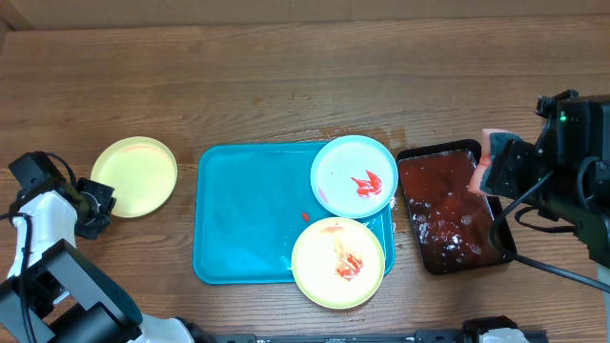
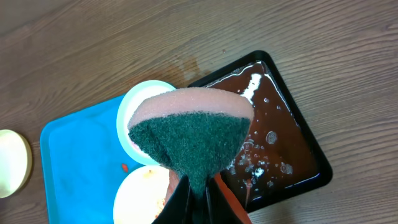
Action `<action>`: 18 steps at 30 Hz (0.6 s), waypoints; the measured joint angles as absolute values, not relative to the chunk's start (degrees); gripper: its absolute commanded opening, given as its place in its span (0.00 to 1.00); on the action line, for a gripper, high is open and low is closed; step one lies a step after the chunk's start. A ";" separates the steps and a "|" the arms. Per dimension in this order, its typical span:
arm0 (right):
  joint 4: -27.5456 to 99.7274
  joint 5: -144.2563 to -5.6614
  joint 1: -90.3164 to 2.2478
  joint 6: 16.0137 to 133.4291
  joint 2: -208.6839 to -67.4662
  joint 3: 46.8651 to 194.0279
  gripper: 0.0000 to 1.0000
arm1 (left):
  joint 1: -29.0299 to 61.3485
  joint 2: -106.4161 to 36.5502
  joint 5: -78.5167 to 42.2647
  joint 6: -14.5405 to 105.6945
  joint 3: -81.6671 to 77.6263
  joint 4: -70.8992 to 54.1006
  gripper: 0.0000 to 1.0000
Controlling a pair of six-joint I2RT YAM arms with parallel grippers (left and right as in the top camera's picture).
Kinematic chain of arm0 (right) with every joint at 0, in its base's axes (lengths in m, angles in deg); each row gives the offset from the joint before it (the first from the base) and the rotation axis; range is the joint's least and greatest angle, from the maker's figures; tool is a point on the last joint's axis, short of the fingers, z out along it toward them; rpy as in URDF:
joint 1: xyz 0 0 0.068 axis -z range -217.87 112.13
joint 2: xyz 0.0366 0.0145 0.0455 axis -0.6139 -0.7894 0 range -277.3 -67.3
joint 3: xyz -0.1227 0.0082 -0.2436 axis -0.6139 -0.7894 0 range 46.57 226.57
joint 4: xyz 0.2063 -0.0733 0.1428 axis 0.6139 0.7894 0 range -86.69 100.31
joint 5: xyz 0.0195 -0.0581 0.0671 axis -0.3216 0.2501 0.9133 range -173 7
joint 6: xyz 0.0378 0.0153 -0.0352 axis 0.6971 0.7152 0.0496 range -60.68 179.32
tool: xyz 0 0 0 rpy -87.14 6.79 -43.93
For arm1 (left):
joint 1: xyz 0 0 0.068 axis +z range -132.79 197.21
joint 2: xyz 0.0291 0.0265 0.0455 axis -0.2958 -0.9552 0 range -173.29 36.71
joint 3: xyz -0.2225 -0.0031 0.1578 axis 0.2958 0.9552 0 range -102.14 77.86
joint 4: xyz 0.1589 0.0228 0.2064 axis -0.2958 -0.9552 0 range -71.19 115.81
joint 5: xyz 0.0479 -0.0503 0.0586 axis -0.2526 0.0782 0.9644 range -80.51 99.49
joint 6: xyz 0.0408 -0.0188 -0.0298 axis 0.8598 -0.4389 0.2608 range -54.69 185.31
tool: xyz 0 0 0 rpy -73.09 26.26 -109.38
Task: Clean dirty plates on tray and stack at the side
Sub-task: 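Move the left gripper to the white plate's rim on the teal tray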
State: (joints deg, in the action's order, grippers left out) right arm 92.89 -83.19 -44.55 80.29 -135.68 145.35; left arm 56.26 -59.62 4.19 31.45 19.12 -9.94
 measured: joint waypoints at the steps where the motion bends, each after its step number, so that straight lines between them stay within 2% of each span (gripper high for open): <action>1: 92.89 -83.21 -44.55 80.29 -135.68 145.35 0.04 | 56.26 -59.62 4.17 31.64 19.12 -10.22 0.29; 5: 92.89 -83.19 -44.55 80.29 -135.68 145.35 0.04 | 56.08 -59.60 3.25 32.91 19.12 -10.44 0.38; 9: 93.08 -83.19 -44.55 80.78 -136.10 145.35 0.04 | 53.22 -59.49 2.42 35.21 19.12 -10.44 0.37; 13: 93.74 -83.19 -44.55 81.61 -137.82 145.35 0.04 | 46.27 -58.75 2.20 38.42 19.12 -10.20 0.37; 18: 93.91 -83.19 -44.55 81.82 -141.34 145.35 0.04 | 33.39 -57.04 2.03 41.61 19.07 -9.35 0.38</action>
